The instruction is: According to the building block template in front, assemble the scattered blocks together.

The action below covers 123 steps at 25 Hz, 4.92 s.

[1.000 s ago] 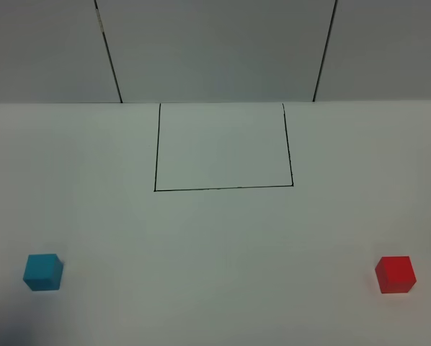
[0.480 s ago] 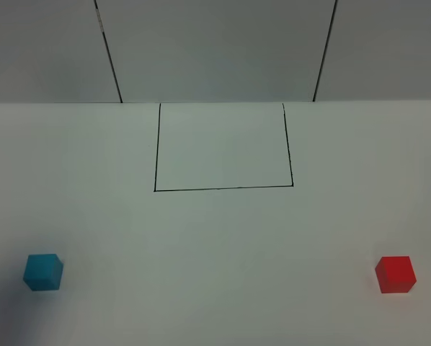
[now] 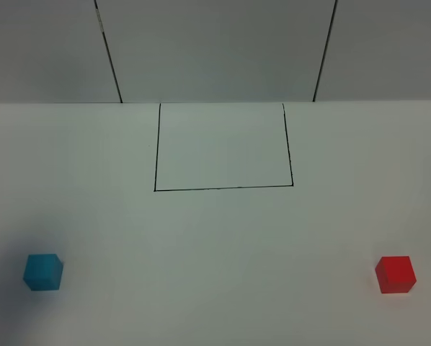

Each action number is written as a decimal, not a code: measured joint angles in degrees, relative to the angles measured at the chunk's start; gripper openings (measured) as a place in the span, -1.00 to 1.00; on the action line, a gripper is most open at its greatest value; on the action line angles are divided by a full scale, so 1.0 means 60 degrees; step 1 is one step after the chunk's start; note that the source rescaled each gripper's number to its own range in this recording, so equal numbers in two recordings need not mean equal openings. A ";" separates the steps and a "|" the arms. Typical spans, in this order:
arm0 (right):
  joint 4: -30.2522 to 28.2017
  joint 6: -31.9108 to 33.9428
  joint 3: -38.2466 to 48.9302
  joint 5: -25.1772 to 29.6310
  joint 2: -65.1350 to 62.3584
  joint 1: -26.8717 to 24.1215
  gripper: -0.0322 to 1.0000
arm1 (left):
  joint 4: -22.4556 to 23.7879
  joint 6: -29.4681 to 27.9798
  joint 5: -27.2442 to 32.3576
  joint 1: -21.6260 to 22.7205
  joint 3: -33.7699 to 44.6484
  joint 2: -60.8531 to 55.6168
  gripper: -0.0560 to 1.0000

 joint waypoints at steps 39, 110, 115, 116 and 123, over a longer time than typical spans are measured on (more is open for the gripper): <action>0.0000 0.0000 0.0000 0.0000 0.0000 0.0000 -0.81 | 0.2402 -0.2307 -0.1683 -0.2745 -0.0095 0.3878 0.00; 0.0000 0.0000 0.0000 0.0000 0.0000 0.0000 -0.81 | 0.2622 -0.3700 -0.5712 -0.2745 0.2419 0.5464 0.00; 0.0000 0.0000 0.0000 0.0000 0.0000 0.0000 -0.81 | 0.2676 -0.3709 -0.6086 -0.2745 0.2419 0.5689 0.00; 0.0000 0.0000 0.0000 0.0000 0.0000 0.0000 -0.81 | 0.2676 -0.3709 -0.6107 -0.2745 0.2419 0.5754 0.00; 0.0000 0.0000 0.0000 0.0000 0.0000 0.0000 -0.81 | 0.2683 -0.3717 -0.6211 -0.2745 0.2419 0.6310 -0.01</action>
